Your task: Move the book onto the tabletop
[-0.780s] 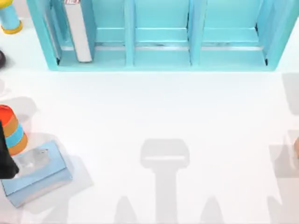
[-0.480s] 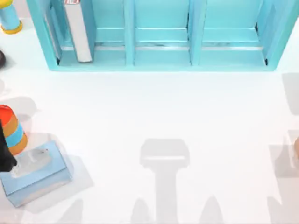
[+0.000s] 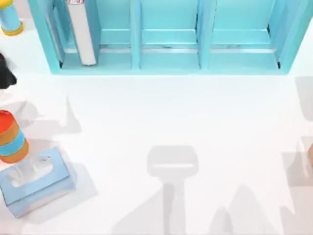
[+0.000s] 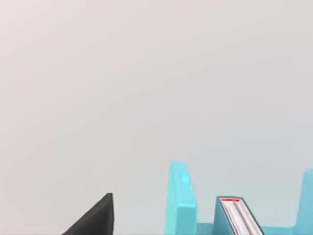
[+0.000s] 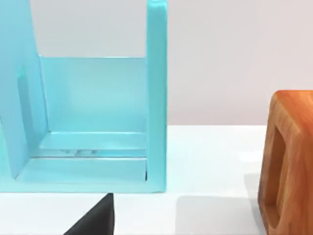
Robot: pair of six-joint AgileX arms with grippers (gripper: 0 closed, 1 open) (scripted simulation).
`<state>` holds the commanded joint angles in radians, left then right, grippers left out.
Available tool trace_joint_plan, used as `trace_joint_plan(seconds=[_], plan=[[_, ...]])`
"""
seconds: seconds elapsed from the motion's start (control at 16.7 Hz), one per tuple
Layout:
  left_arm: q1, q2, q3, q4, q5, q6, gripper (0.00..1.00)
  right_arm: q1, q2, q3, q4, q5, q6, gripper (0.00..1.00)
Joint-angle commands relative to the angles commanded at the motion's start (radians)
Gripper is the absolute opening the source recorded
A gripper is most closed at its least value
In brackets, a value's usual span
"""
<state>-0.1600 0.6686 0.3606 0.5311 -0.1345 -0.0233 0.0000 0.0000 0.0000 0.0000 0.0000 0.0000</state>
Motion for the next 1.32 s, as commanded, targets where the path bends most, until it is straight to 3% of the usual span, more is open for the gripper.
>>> trace_joint_plan(seconds=[0.42,0.66,0.96,1.32], plan=[[-0.115,0.877,0.250,0.491,-0.081,0.001,1.00,0.000,0.000,0.000,0.000,0.000,0.000,1.00],[-0.158,1.234,0.343,0.673,-0.097,0.007,1.00,0.000,0.000,0.000,0.000,0.000,0.000,1.00],[-0.164,1.439,0.383,0.744,-0.116,0.016,1.00,0.000,0.000,0.000,0.000,0.000,0.000,1.00],[-0.161,1.446,0.381,0.742,-0.117,0.016,1.00,0.000,0.000,0.000,0.000,0.000,0.000,1.00]])
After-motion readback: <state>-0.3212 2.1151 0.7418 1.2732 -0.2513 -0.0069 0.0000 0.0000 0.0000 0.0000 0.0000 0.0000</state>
